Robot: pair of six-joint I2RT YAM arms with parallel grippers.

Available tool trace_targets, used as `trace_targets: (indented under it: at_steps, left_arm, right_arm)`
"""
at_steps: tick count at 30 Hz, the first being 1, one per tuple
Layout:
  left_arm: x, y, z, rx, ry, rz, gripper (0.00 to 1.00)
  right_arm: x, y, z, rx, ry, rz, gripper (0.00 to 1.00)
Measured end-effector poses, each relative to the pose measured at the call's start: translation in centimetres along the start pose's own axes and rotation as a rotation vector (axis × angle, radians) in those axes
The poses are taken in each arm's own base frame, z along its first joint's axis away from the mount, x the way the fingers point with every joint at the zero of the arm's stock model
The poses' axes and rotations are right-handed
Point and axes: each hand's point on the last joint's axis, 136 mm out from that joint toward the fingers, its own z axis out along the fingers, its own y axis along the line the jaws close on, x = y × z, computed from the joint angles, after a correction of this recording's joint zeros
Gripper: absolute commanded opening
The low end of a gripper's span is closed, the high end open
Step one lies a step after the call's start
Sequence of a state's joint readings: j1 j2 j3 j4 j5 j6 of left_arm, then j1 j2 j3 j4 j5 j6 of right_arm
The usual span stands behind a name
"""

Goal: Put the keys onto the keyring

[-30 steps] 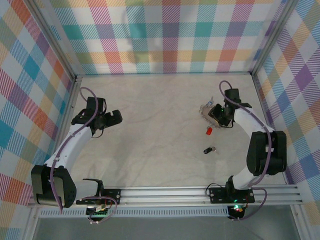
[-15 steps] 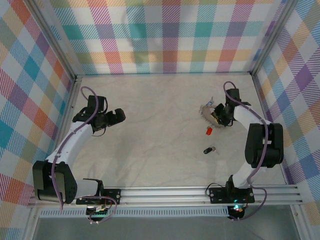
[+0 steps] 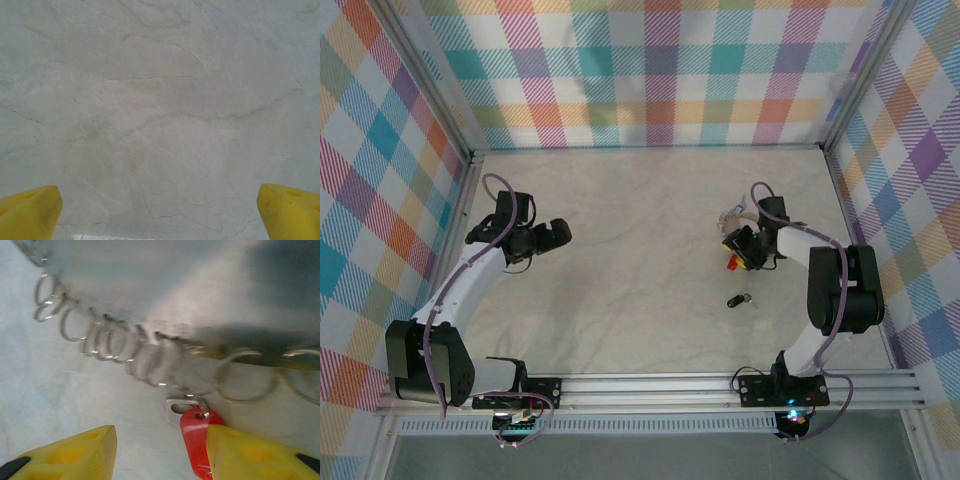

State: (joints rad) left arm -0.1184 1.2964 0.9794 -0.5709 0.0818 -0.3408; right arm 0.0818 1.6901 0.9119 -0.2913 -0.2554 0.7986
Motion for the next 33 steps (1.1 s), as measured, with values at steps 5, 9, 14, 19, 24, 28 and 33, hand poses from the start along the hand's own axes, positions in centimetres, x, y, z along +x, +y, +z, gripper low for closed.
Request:
trace_targets:
  at_steps: [5,9,14,19,24,28,33]
  left_arm:
    - [0.0,0.0,0.0,-0.002,0.001,0.000,1.00]
    - [0.0,0.2,0.0,-0.008,0.000,0.000,1.00]
    - [0.0,0.2,0.0,-0.012,-0.002,0.000,1.00]
    - [-0.1,0.3,-0.1,-0.019,-0.008,0.001,1.00]
    - [-0.3,0.2,-0.4,-0.015,-0.020,0.000,1.00]
    - [-0.4,0.1,-0.6,-0.009,-0.029,-0.004,1.00]
    - [-0.4,0.0,-0.7,0.001,-0.028,-0.008,1.00]
  right_arm:
    - [1.0,1.0,0.7,-0.025,0.025,-0.033,0.52]
    - [1.9,2.1,1.1,-0.034,0.045,-0.065,0.53]
    - [3.3,4.0,2.2,-0.051,0.076,-0.115,0.55]
    - [3.9,4.2,2.0,-0.034,0.086,-0.135,0.55]
    - [1.7,5.8,-1.0,-0.002,-0.014,-0.233,0.43]
    - [-0.9,6.3,-3.6,0.023,-0.115,-0.263,0.31]
    - [-1.8,4.0,-3.8,0.138,-0.122,-0.275,0.09]
